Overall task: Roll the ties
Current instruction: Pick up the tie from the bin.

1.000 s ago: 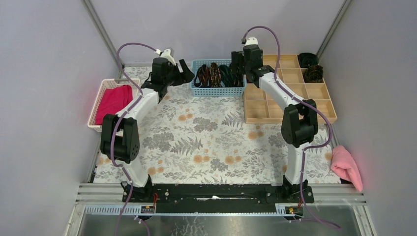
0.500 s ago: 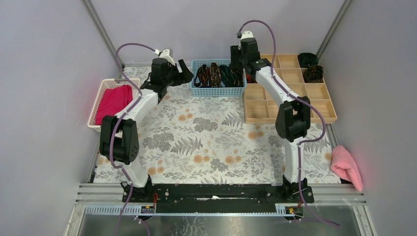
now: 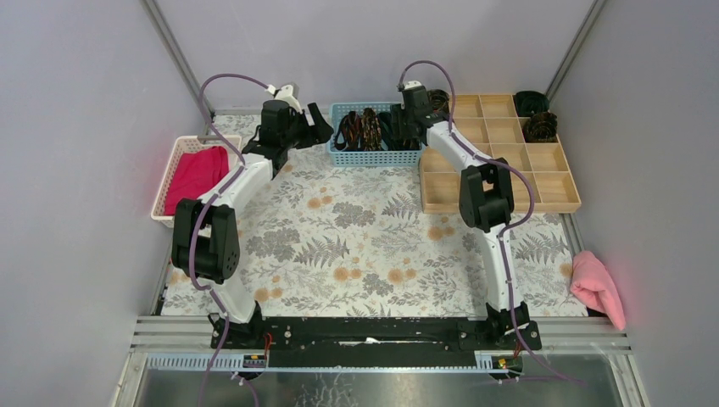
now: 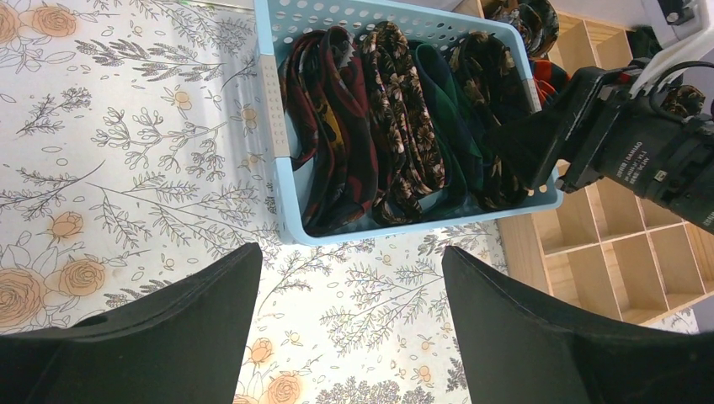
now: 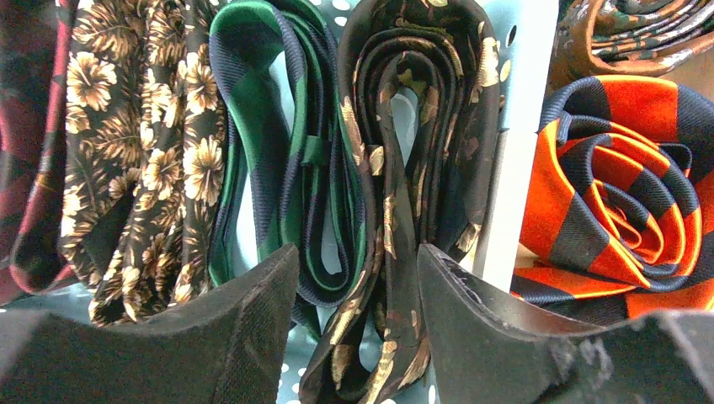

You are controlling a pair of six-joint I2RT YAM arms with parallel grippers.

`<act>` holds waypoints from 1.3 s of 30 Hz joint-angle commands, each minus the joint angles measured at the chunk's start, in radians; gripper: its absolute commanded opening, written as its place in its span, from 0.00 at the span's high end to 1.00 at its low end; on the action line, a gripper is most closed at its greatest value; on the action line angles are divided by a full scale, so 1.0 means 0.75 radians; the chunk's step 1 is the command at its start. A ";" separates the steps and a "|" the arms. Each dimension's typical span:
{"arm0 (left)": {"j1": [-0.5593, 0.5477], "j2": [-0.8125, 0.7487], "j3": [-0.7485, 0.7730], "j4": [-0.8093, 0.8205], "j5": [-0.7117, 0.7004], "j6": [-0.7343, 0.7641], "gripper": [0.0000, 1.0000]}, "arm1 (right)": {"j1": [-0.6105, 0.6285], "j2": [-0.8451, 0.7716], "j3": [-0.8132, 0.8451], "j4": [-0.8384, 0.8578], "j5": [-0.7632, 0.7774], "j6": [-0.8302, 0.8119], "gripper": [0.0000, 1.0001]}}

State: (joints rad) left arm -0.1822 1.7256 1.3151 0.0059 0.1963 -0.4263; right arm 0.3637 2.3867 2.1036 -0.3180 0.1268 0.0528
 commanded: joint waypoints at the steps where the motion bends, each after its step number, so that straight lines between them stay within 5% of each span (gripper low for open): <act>1: 0.010 0.022 -0.015 0.027 -0.013 0.035 0.13 | 0.000 0.019 0.086 0.027 0.024 -0.008 0.41; 5: 0.010 0.025 -0.019 0.029 -0.011 0.039 0.13 | -0.003 0.039 0.118 0.030 0.051 -0.015 0.57; 39: 0.010 0.046 -0.014 0.044 0.037 0.042 0.13 | -0.041 0.064 0.074 0.098 0.098 0.041 0.61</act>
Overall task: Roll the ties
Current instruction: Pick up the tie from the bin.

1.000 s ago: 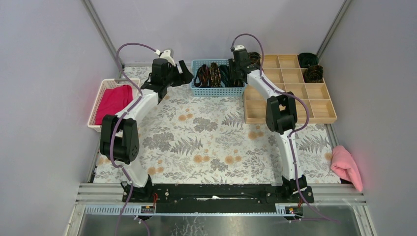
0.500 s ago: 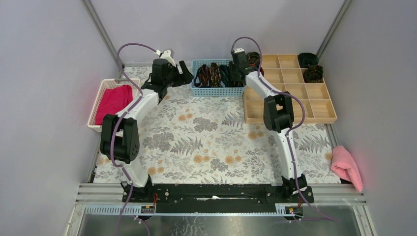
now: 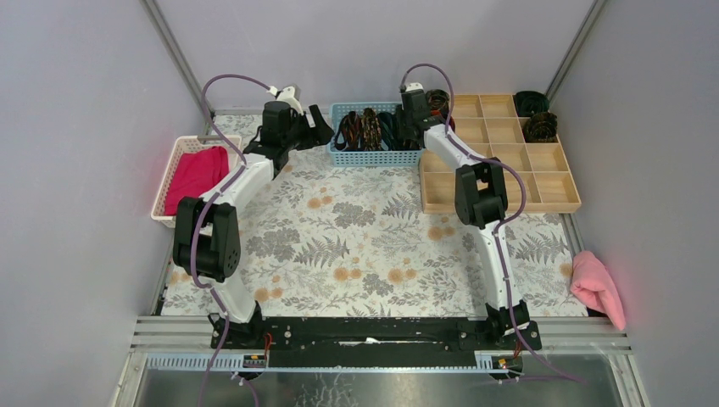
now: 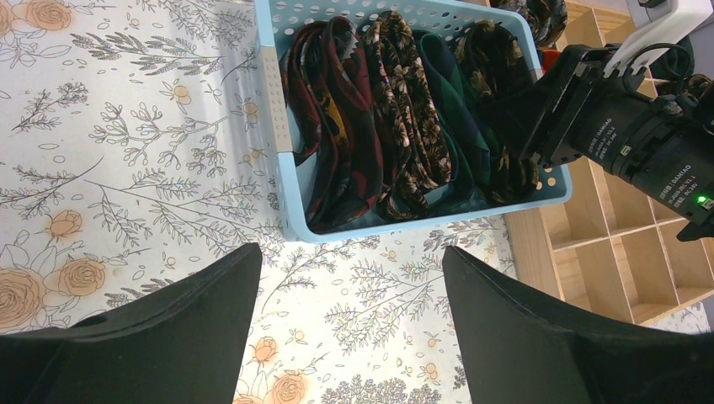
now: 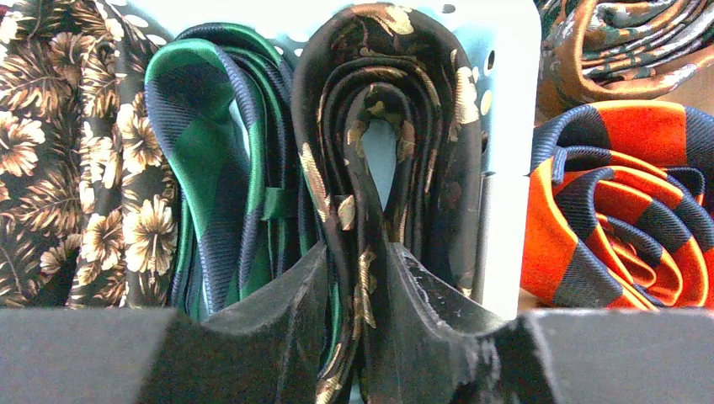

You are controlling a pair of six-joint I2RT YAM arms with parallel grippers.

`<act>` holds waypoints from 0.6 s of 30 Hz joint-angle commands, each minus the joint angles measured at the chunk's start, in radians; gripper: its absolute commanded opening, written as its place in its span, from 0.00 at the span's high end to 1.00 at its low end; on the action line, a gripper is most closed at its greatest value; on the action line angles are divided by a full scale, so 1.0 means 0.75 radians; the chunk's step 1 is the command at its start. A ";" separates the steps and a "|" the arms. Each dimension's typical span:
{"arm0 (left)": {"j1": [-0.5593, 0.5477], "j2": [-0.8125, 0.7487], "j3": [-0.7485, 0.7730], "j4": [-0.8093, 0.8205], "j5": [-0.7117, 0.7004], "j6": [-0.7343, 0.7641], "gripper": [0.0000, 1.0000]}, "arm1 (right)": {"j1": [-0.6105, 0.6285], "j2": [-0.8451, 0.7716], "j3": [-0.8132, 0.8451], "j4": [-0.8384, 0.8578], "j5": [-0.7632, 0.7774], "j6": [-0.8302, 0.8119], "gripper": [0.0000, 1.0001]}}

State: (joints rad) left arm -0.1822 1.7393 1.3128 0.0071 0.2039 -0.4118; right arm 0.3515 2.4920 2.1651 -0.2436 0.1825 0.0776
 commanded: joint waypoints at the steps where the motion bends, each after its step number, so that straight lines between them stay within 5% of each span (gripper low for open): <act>1: 0.010 0.028 -0.012 0.044 0.031 0.022 0.13 | -0.026 -0.073 0.000 -0.010 0.023 0.008 0.63; 10: 0.010 0.042 -0.010 0.046 0.044 0.017 0.13 | -0.031 -0.109 -0.036 0.018 -0.001 0.016 0.77; 14: 0.010 0.049 -0.008 0.049 0.047 0.015 0.13 | -0.038 -0.078 0.024 -0.017 0.000 0.019 0.99; 18: 0.010 0.059 -0.003 0.046 0.042 0.017 0.13 | -0.041 -0.081 0.018 -0.010 -0.027 0.039 1.00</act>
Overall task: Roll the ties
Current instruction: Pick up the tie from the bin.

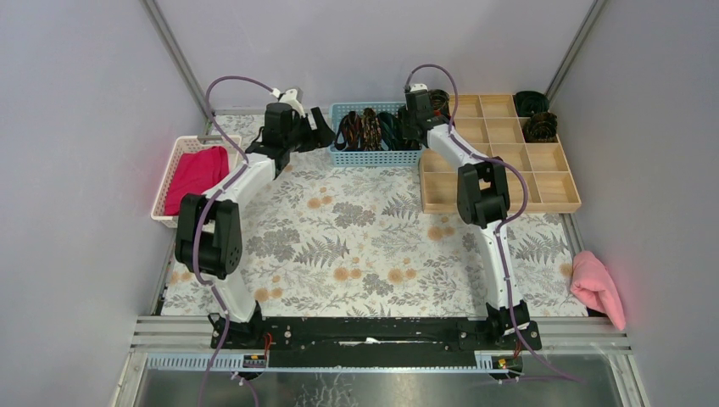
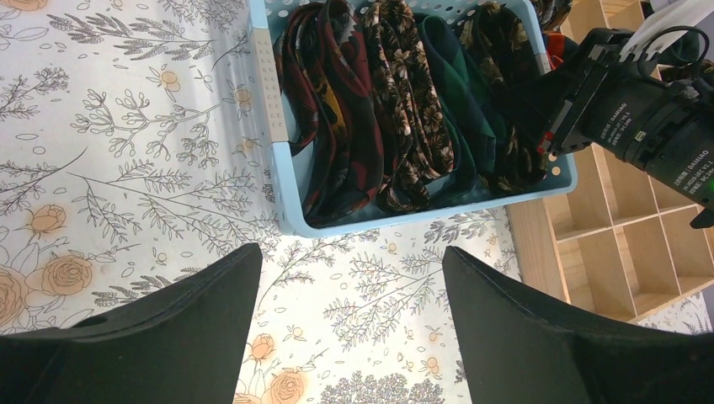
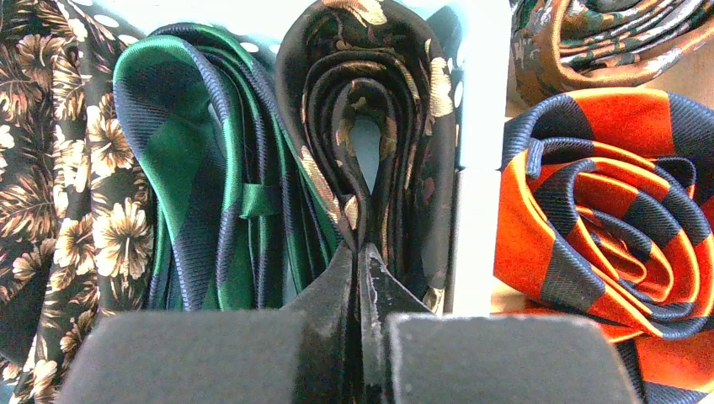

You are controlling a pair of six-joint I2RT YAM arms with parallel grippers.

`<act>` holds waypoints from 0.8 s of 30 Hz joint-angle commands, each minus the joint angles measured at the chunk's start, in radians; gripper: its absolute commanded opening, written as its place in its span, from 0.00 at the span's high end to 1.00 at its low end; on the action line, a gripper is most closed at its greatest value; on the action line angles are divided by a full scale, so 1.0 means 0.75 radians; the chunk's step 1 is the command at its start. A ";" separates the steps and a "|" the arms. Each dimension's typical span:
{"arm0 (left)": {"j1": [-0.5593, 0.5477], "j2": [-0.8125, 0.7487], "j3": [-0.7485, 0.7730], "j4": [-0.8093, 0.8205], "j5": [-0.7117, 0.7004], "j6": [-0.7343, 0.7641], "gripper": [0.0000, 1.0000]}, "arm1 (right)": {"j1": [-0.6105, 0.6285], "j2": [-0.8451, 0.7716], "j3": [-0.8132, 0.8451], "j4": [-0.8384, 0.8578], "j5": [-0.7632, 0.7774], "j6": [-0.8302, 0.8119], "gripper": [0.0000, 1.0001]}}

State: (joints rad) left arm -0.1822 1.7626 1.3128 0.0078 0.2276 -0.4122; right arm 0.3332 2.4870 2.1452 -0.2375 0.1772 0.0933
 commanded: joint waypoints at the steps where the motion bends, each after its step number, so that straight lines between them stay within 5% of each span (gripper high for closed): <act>1: 0.010 0.032 0.002 0.042 0.009 0.018 0.13 | -0.017 -0.087 0.029 -0.001 -0.023 0.026 1.00; 24: 0.010 0.052 0.011 0.039 0.005 0.024 0.14 | -0.017 -0.153 0.106 -0.006 -0.104 0.059 1.00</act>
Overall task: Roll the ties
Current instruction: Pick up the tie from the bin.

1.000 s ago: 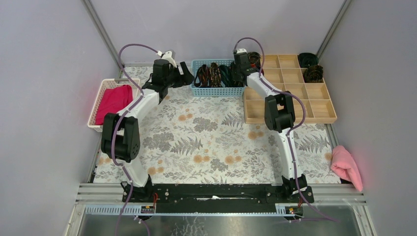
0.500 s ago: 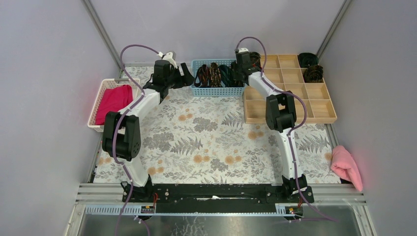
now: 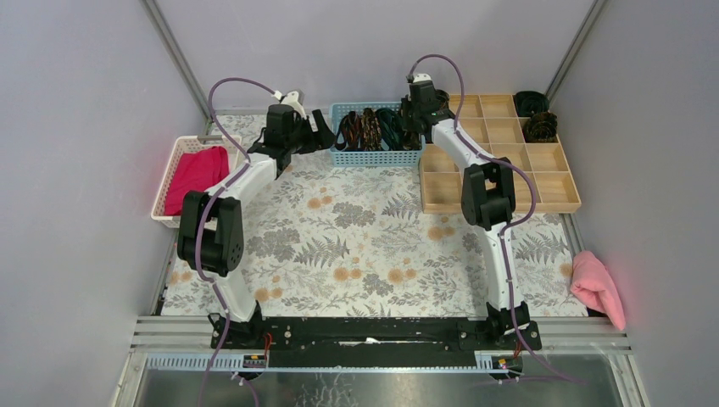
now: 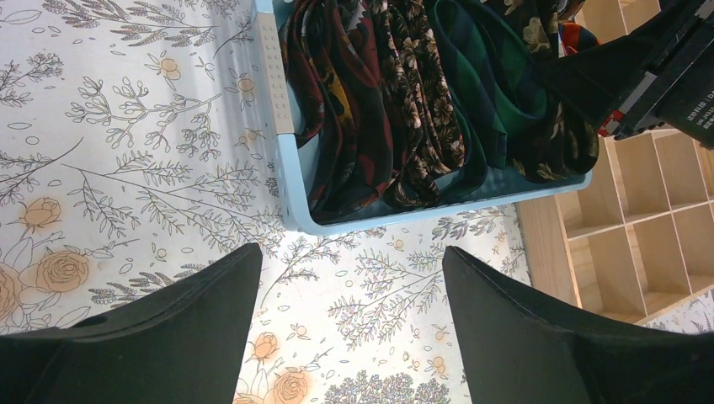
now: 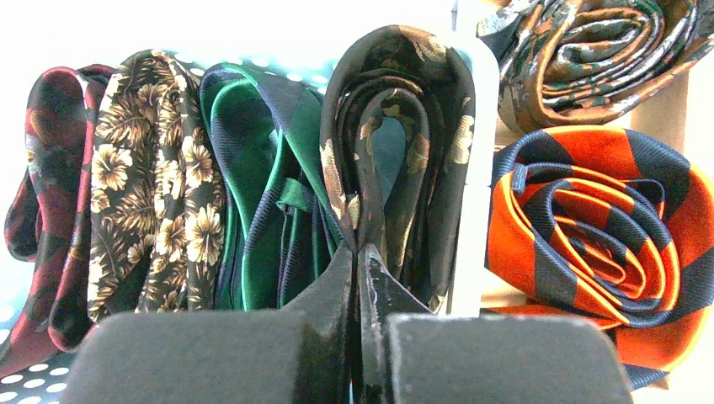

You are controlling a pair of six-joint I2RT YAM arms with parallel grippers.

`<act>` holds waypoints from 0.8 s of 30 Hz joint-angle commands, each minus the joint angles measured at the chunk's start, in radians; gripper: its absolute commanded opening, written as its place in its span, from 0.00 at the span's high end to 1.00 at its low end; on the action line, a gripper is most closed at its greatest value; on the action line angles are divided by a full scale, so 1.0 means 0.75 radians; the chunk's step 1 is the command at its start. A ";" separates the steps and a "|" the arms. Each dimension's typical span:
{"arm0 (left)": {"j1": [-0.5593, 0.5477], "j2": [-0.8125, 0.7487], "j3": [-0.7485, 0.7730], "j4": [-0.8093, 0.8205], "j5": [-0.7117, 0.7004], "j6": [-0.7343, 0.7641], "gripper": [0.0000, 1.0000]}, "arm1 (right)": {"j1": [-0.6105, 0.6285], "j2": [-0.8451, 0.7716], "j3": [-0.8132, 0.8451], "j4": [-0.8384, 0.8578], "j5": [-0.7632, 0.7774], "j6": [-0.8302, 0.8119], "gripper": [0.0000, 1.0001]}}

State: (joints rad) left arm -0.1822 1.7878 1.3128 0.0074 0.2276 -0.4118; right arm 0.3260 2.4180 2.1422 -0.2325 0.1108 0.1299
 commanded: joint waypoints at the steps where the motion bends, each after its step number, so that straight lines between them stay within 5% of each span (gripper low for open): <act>1: 0.011 0.020 0.011 0.039 0.004 0.023 0.14 | -0.007 -0.046 0.123 -0.025 -0.018 0.008 0.98; 3: 0.010 0.024 0.007 0.039 0.003 0.025 0.14 | -0.009 -0.032 0.121 -0.021 -0.019 0.007 0.85; 12: 0.012 0.026 0.009 0.031 0.004 0.041 0.14 | -0.013 0.000 0.115 0.000 -0.024 0.010 0.83; 14: 0.011 0.028 0.007 0.031 0.008 0.044 0.14 | -0.015 0.004 0.112 0.008 -0.031 0.011 0.73; 20: 0.013 0.039 0.010 0.031 0.009 0.048 0.14 | -0.025 0.042 0.134 -0.001 -0.048 0.022 0.71; 24: 0.012 0.047 0.013 0.027 0.009 0.050 0.14 | -0.030 0.061 0.144 -0.004 -0.060 0.024 0.57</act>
State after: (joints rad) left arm -0.1822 1.8011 1.3128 0.0074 0.2279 -0.3985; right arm 0.3134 2.4393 2.1983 -0.2504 0.0902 0.1417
